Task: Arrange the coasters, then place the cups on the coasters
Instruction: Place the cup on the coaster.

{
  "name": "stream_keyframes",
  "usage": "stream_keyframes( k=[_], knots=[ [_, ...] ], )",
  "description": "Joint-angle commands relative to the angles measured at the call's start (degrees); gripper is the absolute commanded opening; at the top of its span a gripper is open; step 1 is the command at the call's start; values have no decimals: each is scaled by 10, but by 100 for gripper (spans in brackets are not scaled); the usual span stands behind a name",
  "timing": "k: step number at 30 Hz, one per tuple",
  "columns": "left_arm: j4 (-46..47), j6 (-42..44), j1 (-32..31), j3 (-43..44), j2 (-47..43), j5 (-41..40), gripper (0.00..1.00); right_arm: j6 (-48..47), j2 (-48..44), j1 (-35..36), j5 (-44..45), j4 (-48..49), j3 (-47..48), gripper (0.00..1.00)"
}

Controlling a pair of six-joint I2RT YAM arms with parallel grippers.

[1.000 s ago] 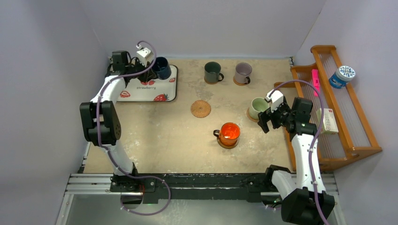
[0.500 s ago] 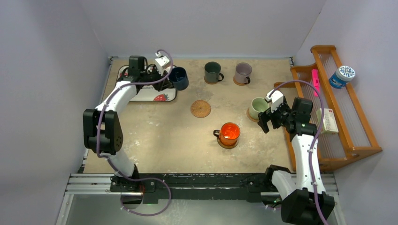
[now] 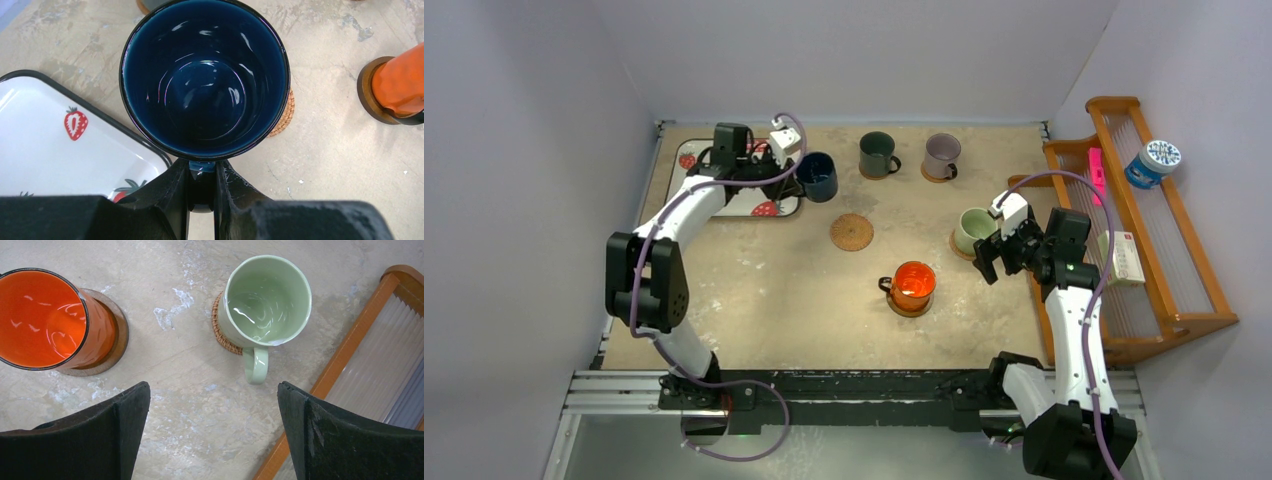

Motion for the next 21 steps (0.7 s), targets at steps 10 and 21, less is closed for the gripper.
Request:
stream_keyframes(
  k=[10, 21],
  knots=[
    [39, -2, -64, -3, 14, -4, 0, -8, -10, -1, -13, -3, -5, 99],
    [39, -2, -101, -4, 47, -5, 0, -9, -8, -1, -10, 0, -7, 99]
  ],
)
